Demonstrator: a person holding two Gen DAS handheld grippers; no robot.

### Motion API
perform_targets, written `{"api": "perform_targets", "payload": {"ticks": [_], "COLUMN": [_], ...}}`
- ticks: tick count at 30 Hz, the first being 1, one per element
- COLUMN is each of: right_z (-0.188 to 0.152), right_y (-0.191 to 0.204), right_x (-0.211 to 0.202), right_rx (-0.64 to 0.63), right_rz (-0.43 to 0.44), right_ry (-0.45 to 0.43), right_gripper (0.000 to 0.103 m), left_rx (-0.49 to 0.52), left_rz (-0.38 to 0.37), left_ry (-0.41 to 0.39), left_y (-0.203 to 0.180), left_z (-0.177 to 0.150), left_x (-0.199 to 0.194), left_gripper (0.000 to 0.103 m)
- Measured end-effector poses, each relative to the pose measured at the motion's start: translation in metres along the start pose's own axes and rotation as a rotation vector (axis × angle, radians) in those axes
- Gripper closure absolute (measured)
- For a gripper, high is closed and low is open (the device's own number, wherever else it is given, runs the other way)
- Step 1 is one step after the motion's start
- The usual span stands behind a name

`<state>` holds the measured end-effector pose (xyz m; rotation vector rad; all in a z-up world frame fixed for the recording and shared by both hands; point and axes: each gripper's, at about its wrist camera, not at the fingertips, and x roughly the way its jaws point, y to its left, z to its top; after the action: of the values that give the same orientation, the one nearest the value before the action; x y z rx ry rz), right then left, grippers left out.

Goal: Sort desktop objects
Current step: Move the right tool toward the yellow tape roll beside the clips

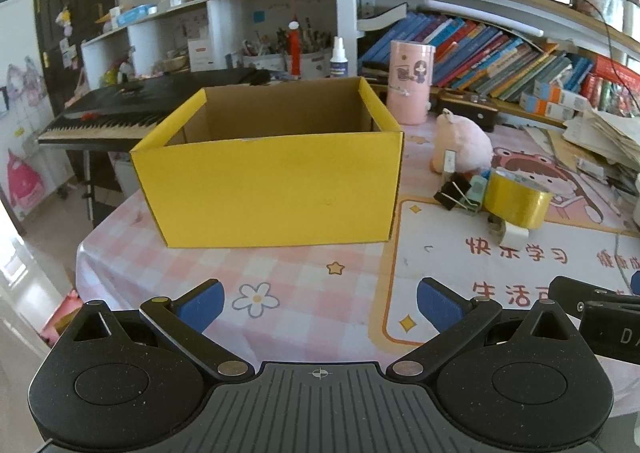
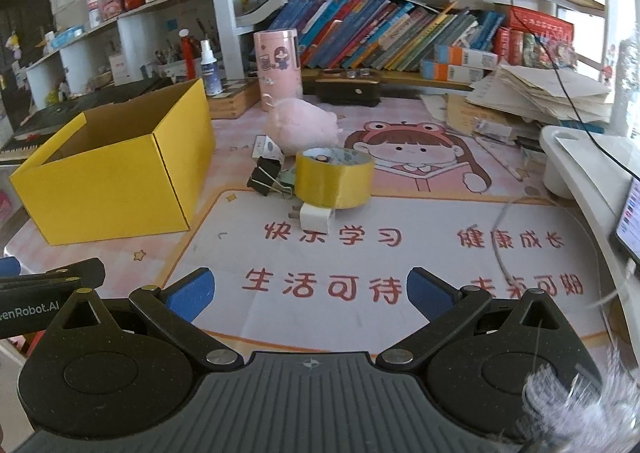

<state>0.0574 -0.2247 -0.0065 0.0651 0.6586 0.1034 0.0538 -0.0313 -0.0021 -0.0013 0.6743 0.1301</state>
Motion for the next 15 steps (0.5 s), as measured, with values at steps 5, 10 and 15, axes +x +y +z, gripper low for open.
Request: {"api": "perform_targets", "payload": {"ticks": [5,10,15], "right_z": [0.009,0.02,0.03], "right_y": [-0.003,-0.009,-0.019], "right_x": [0.009,0.017,0.028], "right_rx": [-0.033,-0.058,-0.075], "right_rz": [0.037,0.068,0.094], "right_ry": [0.002,-0.002,0.001], "right_gripper": [0.0,0.0,0.0], "left_rx": [-0.026,-0.046,-0.064], "left_rz": [0.031,0.053,0.075], "left_ry": [0.003,0.005,0.004], "left_y": [-0.005,-0.014,-0.024], "left_z": [0.004,0.009,0.014], "left_x": [0.004,0.009,0.013], "left_gripper": [0.0,0.0,0.0]}}
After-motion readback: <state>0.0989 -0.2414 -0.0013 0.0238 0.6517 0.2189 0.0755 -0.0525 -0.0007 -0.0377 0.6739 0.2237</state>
